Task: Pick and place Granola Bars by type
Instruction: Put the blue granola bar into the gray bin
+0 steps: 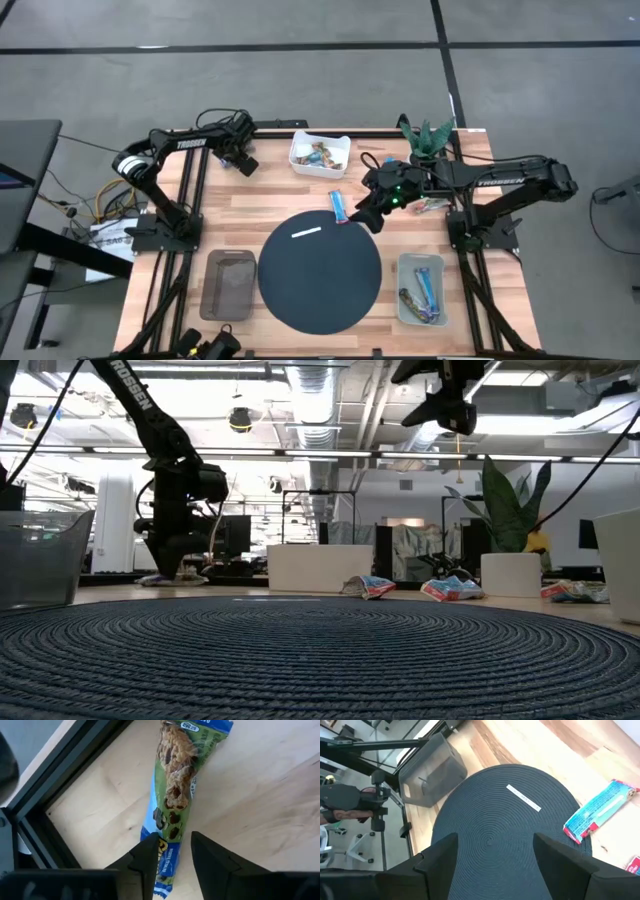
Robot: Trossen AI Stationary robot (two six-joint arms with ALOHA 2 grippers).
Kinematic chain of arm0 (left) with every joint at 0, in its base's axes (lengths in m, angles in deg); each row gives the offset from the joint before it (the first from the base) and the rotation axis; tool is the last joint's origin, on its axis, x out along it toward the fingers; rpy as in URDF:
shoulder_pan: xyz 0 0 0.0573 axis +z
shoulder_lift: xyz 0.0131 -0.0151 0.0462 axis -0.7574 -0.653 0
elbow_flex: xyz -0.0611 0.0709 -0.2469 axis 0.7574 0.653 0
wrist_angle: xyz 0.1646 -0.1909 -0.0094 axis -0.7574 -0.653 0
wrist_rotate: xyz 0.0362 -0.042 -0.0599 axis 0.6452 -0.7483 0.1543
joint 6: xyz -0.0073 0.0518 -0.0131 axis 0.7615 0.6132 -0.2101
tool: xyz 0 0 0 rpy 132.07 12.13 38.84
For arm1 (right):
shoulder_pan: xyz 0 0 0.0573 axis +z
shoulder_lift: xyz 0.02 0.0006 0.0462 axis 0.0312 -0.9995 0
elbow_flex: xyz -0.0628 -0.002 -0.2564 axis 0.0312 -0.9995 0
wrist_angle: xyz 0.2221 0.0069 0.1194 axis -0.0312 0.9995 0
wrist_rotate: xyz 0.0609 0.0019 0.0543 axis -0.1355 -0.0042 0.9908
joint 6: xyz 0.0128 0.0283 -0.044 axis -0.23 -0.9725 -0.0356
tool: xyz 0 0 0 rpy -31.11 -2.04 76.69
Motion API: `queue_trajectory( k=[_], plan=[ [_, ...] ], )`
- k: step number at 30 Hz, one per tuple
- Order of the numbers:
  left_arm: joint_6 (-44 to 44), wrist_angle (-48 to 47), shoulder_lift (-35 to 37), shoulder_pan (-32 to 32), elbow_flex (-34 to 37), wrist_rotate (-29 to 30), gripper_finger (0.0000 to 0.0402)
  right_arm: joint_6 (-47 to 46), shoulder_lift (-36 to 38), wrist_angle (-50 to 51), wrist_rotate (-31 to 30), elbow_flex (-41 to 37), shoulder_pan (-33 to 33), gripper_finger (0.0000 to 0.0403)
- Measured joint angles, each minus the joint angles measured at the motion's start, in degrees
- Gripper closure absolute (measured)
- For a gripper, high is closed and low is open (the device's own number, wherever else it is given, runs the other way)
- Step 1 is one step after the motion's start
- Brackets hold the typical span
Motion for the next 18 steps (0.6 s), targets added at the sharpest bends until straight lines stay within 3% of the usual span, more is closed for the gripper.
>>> queue_trajectory(
  k=[11, 18],
  plan=[
    [-0.2, 0.7, 0.0, -0.5, 0.0, -0.8, 0.0230, 0.1, 0.0, 0.1, 0.0, 0.0, 0.0, 0.0154],
    [-1.7, 0.8, 0.1, -0.5, 0.0, 0.9, 0.0217, 0.2, 0.0, 0.1, 0.0, 0.0, 0.0, 0.0154]
  ],
)
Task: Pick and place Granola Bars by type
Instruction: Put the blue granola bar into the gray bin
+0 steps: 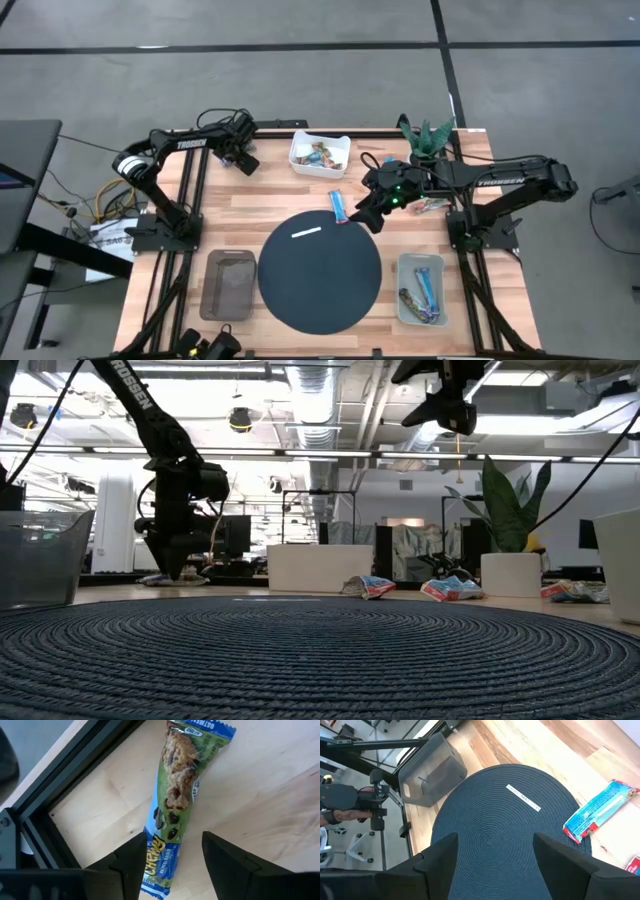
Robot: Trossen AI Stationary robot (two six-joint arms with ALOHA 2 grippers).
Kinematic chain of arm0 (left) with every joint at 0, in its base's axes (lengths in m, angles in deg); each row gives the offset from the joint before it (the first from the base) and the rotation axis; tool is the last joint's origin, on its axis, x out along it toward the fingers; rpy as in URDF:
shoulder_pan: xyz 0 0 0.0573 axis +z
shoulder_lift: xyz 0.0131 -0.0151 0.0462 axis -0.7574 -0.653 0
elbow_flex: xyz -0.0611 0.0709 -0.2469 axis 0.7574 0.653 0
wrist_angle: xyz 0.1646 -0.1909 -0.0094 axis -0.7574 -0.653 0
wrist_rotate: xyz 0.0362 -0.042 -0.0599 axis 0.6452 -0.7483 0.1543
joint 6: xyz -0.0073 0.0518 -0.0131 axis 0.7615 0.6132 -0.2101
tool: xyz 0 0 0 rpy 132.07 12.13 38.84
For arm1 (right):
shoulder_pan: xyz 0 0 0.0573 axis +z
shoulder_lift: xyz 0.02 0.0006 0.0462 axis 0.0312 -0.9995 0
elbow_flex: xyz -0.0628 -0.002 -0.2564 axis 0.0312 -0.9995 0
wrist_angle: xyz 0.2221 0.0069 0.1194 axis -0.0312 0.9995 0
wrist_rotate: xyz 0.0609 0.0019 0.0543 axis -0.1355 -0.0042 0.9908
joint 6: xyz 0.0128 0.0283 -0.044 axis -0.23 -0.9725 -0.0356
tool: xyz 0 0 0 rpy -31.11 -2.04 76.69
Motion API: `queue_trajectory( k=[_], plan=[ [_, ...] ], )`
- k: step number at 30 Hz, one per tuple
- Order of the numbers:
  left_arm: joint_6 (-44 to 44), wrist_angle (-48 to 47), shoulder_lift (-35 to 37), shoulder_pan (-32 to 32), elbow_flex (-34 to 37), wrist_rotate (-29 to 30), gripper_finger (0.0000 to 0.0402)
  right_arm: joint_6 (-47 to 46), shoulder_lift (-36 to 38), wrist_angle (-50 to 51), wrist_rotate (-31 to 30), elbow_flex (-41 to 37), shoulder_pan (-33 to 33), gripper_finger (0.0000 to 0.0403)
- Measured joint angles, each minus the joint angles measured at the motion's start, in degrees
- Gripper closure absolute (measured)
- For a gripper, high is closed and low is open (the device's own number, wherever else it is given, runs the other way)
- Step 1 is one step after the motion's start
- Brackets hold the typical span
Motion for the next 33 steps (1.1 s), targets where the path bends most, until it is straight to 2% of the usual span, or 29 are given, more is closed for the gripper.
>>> queue_trajectory(
  k=[26, 29, 33],
  plan=[
    [0.1, 0.3, 0.0, 1.4, -0.8, -3.0, 0.0217, -0.1, 0.0, -0.1, -0.1, 0.0, 0.0, 0.0154],
    [0.8, 0.2, -0.5, 1.3, -0.9, -2.2, 0.0230, -0.1, 0.0, -0.1, -0.1, 0.0, 0.0, 0.0154],
    [3.3, -2.8, -4.3, -0.5, -2.8, 1.8, 0.0267, -0.2, 0.0, -0.2, -0.1, 0.0, 0.0, 0.0154]
  ],
)
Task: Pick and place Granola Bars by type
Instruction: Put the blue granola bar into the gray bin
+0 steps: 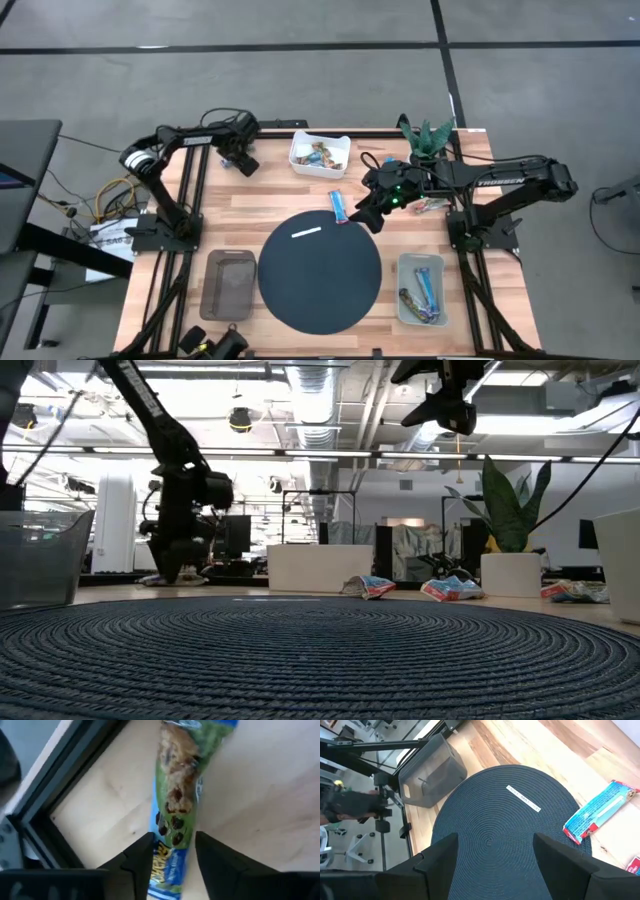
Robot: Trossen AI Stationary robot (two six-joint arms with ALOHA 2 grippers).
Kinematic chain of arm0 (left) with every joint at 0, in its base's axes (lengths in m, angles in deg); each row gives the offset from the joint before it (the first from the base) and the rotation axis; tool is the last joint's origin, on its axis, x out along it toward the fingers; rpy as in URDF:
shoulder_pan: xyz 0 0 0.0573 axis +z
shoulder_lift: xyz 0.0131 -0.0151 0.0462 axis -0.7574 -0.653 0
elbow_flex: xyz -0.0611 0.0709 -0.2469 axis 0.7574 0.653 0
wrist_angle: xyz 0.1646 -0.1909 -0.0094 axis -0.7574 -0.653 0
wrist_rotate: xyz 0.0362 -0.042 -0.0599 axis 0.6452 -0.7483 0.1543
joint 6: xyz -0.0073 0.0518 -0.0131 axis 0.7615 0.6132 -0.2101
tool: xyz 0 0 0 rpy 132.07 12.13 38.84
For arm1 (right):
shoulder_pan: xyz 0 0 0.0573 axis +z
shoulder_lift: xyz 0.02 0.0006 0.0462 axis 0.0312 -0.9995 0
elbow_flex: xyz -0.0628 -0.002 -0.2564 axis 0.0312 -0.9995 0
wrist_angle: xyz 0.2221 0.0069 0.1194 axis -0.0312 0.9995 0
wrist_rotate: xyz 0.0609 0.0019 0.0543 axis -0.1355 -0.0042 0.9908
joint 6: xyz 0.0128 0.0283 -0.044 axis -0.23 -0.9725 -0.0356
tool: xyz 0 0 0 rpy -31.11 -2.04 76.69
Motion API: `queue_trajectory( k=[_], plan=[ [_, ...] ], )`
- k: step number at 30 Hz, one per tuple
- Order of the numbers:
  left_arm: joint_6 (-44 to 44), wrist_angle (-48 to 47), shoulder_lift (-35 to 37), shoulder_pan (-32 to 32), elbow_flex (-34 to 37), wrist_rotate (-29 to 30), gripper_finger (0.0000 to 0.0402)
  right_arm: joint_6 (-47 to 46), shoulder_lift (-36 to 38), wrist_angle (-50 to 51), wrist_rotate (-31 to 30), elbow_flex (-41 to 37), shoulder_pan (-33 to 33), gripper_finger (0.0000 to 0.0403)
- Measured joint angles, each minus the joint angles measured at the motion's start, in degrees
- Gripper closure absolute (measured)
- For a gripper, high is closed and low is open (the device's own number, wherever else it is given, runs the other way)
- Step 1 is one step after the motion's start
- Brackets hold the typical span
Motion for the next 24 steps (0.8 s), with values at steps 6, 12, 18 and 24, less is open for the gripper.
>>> queue_trajectory(
  k=[6, 12, 18, 24],
  plan=[
    [0.1, -5.4, -5.9, -1.8, -4.7, 1.2, 0.0293, -0.4, 0.0, -0.1, 0.0, 0.0, 0.0, 0.0154],
    [-1.1, -6.6, -6.2, -0.4, -5.7, -1.2, 0.0300, -0.5, 0.0, -0.6, 0.0, 0.0, 0.0, 0.0154],
    [-1.9, -9.3, -5.2, 0.9, -6.1, -2.9, 0.0339, -0.4, 0.0, -1.4, 0.0, 0.0, 0.0, 0.0154],
    [-2.4, -9.3, 2.8, 1.7, -5.9, -5.5, 0.0362, 0.6, 0.0, -1.9, 0.0, 0.0, 0.0, 0.0154]
  ],
)
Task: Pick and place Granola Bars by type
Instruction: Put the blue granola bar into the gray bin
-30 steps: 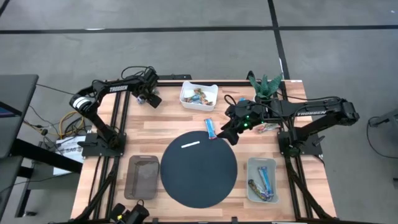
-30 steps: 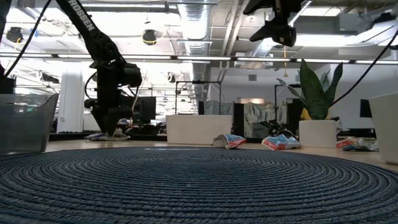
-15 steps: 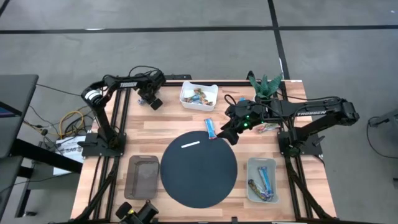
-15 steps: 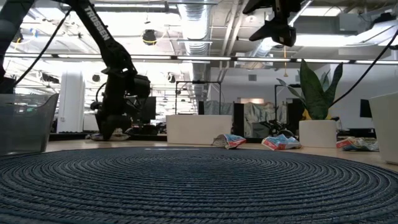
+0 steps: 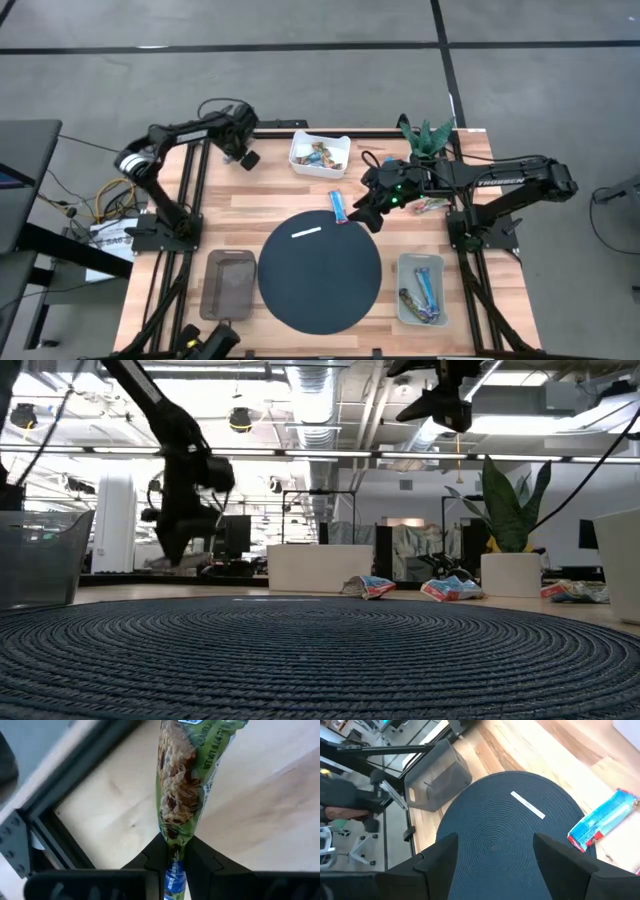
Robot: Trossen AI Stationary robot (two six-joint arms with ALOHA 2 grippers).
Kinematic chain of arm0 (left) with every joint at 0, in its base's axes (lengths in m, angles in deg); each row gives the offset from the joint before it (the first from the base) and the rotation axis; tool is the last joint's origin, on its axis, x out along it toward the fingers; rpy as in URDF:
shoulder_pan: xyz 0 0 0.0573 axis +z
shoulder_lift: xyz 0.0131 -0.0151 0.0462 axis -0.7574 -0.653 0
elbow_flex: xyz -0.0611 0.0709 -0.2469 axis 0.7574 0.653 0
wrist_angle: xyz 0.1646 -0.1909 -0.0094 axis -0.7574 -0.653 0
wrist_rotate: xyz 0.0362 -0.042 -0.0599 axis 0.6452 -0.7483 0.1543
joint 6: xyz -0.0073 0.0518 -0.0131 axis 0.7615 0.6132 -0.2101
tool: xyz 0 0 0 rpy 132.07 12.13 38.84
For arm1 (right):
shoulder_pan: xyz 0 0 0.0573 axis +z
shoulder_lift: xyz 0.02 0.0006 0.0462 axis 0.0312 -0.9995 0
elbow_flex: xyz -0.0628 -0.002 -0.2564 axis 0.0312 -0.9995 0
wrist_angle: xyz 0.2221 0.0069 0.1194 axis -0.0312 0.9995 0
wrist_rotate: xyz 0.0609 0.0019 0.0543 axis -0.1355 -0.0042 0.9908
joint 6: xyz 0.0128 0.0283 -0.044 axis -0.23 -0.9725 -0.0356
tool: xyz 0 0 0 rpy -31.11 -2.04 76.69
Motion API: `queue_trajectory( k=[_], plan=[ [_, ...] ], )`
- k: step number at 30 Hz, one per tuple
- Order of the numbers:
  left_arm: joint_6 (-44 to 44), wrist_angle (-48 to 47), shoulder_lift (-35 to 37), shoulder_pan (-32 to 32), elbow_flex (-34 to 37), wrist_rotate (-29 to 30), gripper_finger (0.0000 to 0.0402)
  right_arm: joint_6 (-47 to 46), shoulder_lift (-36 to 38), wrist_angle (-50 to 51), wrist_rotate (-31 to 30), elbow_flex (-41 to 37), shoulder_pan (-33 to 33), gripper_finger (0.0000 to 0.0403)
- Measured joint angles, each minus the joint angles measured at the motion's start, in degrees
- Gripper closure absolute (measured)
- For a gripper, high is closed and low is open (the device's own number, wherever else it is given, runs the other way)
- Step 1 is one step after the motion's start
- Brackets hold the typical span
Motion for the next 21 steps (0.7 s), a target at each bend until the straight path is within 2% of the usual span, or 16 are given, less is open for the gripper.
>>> queue_trajectory(
  k=[5, 12, 18, 21],
  plan=[
    [-3.8, 0.0, 9.5, -0.2, 0.0, -9.4, 0.0357, 0.5, 0.0, -3.6, -1.1, 0.0, -0.2, 0.0154],
    [-12.8, 1.3, 24.0, -4.6, 0.0, -25.9, 0.0355, 0.6, 0.0, -9.1, -10.1, 0.0, -2.4, 0.0154],
    [-23.8, 10.0, 34.5, -9.9, 0.0, -36.9, 0.0356, 0.6, 0.0, -15.6, -10.5, 0.0, -6.4, 0.0154],
    [-29.8, 17.8, 37.1, -13.2, 0.0, -39.9, 0.0362, 0.5, 0.0, -22.1, -10.4, 0.0, -8.1, 0.0154]
  ],
)
